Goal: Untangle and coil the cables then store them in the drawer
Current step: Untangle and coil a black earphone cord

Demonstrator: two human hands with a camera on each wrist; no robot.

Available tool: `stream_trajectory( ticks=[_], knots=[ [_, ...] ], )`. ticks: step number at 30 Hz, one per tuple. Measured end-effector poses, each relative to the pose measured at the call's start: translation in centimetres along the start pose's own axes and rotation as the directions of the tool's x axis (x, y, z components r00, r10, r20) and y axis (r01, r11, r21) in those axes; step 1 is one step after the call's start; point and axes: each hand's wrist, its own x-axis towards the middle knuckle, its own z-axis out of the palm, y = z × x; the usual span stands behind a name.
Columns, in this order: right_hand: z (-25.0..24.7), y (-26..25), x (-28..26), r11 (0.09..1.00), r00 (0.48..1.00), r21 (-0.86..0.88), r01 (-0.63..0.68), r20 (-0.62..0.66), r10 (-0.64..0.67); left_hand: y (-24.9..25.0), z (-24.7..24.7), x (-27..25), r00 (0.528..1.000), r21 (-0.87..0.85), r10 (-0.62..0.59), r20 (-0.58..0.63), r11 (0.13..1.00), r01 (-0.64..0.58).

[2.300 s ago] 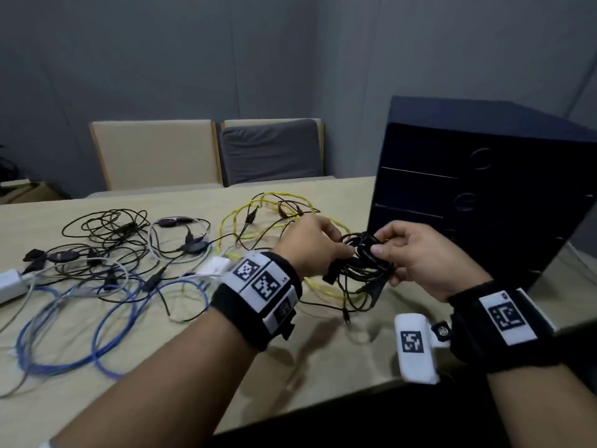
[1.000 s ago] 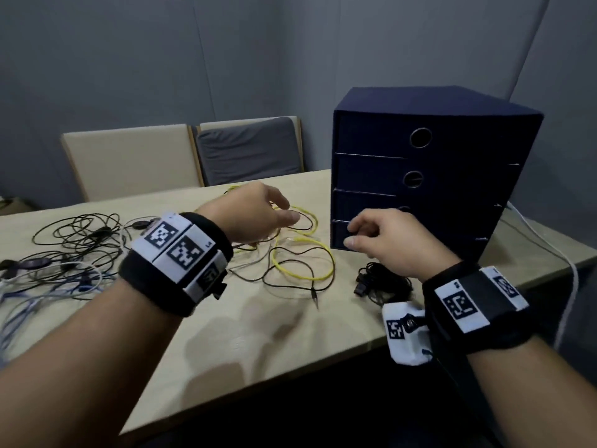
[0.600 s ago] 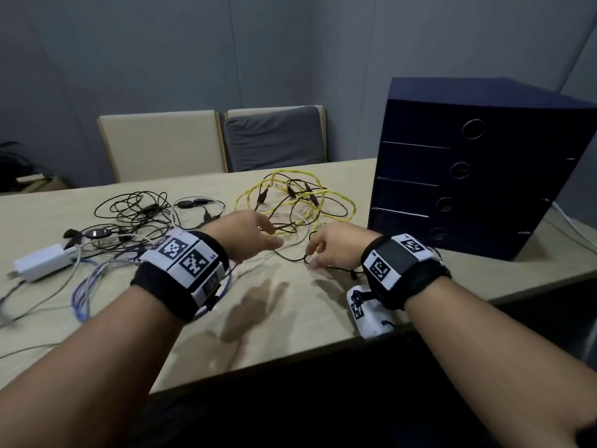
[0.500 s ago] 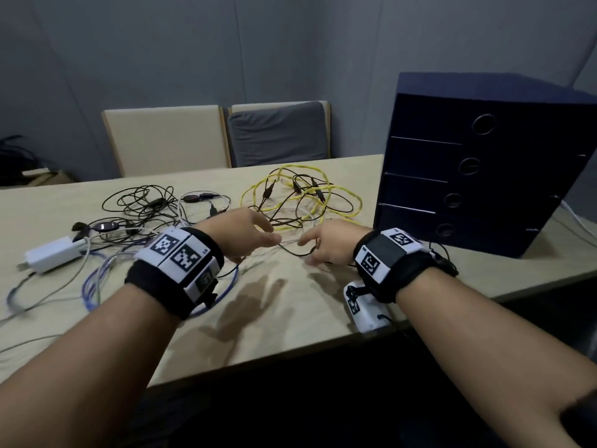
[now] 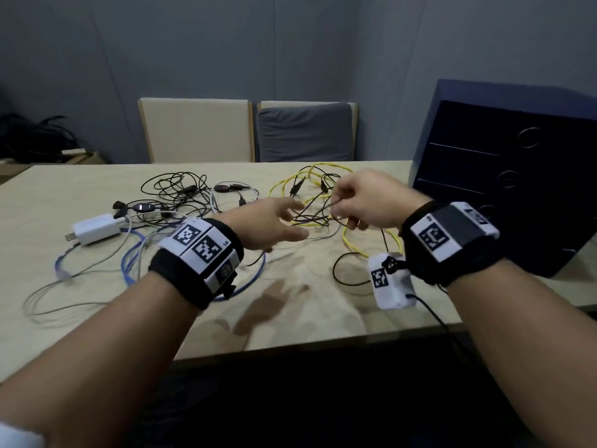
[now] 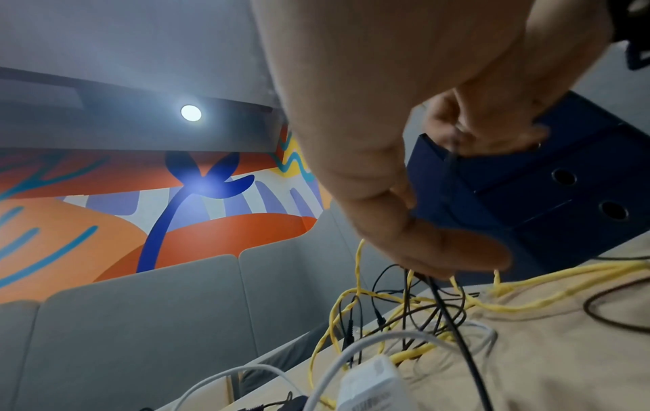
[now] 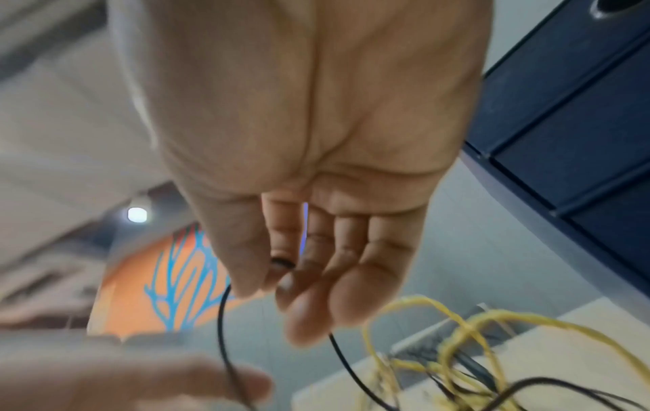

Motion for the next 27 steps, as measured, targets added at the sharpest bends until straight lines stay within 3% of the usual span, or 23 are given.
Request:
stream_trajectory(
  ticks=[3, 7, 9, 11, 14, 15, 17, 19, 20, 21, 22, 24, 27],
  knots=[
    [-3.3, -2.3, -1.4, 0.901, 0.971, 0.399, 0.17, -0.224, -0.084, 0.9, 0.1, -0.1, 0.996, -0.038, 0.076, -0.048, 0.996, -0.078],
    [-6.4, -3.7, -2.5, 0.722, 0.911, 0.594, 0.353, -0.396, -0.12, 1.9, -0.7, -0.6, 0.97, -0.191, 0.114, -0.216, 0.969, -0.157],
    [-6.5, -3.6, -2.8, 0.703, 0.916, 0.617, 0.354, -0.382, -0.125, 2.6, -1.6, -0.8, 0.936, -0.343, 0.108, -0.336, 0.911, -0.228],
    [-5.6, -3.8, -3.1, 0.719, 0.93, 0.609, 0.334, -0.338, -0.145, 3.8, -2.1, -1.5, 0.927, -0.424, 0.172, -0.335, 0.85, -0.311],
    [-4.3, -5.1, -3.5, 0.685, 0.931, 0.634, 0.36, -0.29, -0.221, 4.8, -1.4, -1.2, 0.94, -0.321, 0.247, -0.236, 0.893, -0.315],
    [-4.3, -5.6, -3.6, 0.65, 0.924, 0.657, 0.381, -0.287, -0.252, 5.0, -0.9, -0.9, 0.932, -0.276, 0.244, -0.268, 0.907, -0.317],
    [-4.7, -6.8, -4.2, 0.568, 0.904, 0.706, 0.423, -0.292, -0.312, 5.5, -0.2, -0.7, 0.869, -0.311, 0.198, -0.454, 0.879, -0.362],
    [-5.5, -7.3, -5.0, 0.499, 0.878, 0.732, 0.463, -0.302, -0.372, 6.0, -0.7, -0.5, 0.753, -0.412, 0.052, -0.656, 0.811, -0.415],
    [-5.9, -7.3, -5.3, 0.487, 0.866, 0.731, 0.478, -0.301, -0.399, 6.4, -1.2, -0.7, 0.696, -0.438, -0.027, -0.717, 0.795, -0.421],
    [-6.1, -7.3, -5.6, 0.486, 0.857, 0.724, 0.49, -0.297, -0.421, 6.6, -1.8, -0.7, 0.684, -0.467, -0.071, -0.726, 0.781, -0.415],
    [-6.3, -7.1, -5.8, 0.494, 0.853, 0.714, 0.496, -0.293, -0.432, 6.8, -2.3, -0.7, 0.714, -0.491, -0.06, -0.698, 0.766, -0.415],
    [-6.1, -6.4, -5.9, 0.509, 0.862, 0.711, 0.485, -0.291, -0.416, 7.4, -2.9, -1.3, 0.819, -0.559, 0.025, -0.573, 0.719, -0.413],
    [-5.1, -4.5, -5.3, 0.601, 0.905, 0.677, 0.425, -0.313, -0.287, 8.8, -4.0, -2.9, 0.851, -0.631, 0.116, -0.512, 0.622, -0.464]
  ],
)
